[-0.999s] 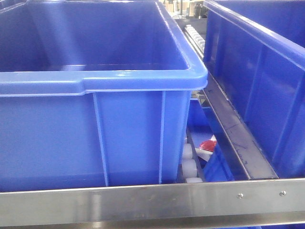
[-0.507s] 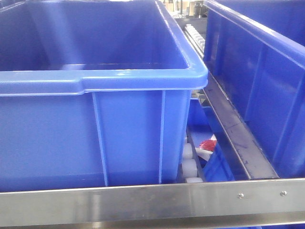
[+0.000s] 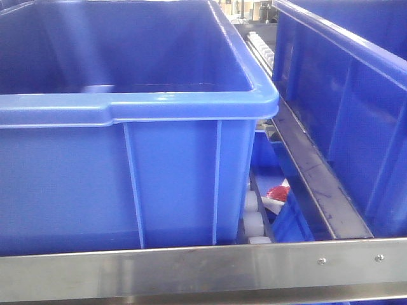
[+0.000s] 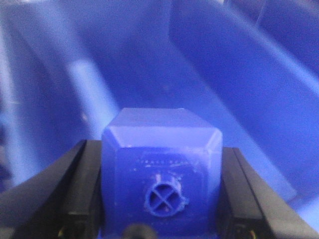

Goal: Pick and sort blue part to right shelf
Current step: 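Lower the left gripper with its blue part into a blue bin, then open the left gripper to drop the part and raise it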

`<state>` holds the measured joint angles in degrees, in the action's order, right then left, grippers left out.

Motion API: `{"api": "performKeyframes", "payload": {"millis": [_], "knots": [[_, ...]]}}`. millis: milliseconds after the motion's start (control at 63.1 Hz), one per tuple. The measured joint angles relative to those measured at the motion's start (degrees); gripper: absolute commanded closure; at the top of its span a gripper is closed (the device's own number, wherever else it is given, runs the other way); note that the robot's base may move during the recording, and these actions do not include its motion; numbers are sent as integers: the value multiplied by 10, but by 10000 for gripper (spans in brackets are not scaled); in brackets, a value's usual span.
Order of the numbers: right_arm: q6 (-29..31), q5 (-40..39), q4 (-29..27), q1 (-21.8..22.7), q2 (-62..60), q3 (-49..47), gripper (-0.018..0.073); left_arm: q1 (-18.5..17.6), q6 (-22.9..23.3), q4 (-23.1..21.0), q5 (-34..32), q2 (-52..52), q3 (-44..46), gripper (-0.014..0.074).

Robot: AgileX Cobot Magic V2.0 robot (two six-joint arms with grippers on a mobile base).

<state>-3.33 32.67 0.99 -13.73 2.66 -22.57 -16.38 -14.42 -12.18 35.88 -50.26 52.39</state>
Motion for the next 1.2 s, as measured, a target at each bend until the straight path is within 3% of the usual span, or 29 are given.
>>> {"api": "performKeyframes", "payload": {"millis": [365, 587, 729, 1015, 1205], "knots": [[0, 0, 0, 0, 0, 0, 330, -56, -13, -4, -42, -324, 113, 284], [0, 0, 0, 0, 0, 0, 330, -61, -14, -6, -59, -453, 162, 283], [0, 0, 0, 0, 0, 0, 330, -61, -14, -4, -60, -503, 181, 246], [0, 0, 0, 0, 0, 0, 330, -61, -14, -4, -63, -516, 198, 12], [0, 0, 0, 0, 0, 0, 330, -61, -14, -5, -18, -506, 228, 13]]}}
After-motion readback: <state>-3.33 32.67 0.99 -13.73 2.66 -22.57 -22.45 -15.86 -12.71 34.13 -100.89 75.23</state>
